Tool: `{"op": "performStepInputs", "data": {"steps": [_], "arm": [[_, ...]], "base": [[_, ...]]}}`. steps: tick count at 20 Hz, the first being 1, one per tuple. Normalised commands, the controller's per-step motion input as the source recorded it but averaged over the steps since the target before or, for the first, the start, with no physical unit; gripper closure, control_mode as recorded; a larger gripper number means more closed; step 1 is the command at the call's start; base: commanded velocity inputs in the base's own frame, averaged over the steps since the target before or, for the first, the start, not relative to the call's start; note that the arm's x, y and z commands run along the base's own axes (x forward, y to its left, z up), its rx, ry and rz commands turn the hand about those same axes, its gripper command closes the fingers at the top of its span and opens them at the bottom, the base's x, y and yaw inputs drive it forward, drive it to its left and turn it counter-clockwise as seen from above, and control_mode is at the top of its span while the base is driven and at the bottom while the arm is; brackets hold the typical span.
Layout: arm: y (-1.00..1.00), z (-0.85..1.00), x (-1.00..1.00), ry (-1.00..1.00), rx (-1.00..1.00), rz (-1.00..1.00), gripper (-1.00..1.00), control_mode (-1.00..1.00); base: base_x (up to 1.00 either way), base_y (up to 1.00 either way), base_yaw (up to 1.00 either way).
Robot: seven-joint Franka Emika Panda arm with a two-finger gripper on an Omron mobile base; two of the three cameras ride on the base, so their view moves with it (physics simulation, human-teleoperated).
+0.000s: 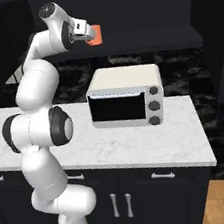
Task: Gather all objects into one cabinet and sort the glasses and bowls to opposite sides.
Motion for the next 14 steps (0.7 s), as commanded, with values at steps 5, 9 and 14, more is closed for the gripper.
{"op": "performStepInputs", "data": {"steps": [5, 9, 14], "arm": [[-0.03, -0.33, 0.67, 0.00, 0.00, 0.00, -1.00, -1.00], [-0.14, -0.11, 0.60, 0.00, 0.00, 0.00, -1.00, -1.00], [-0.12, 0.00, 0.62, 0.00, 0.00, 0.00, -1.00, -1.00]], "base": [[0.00, 0.00, 0.00], [0.00, 0.00, 0.00], [0.00, 0.00, 0.00]]}}
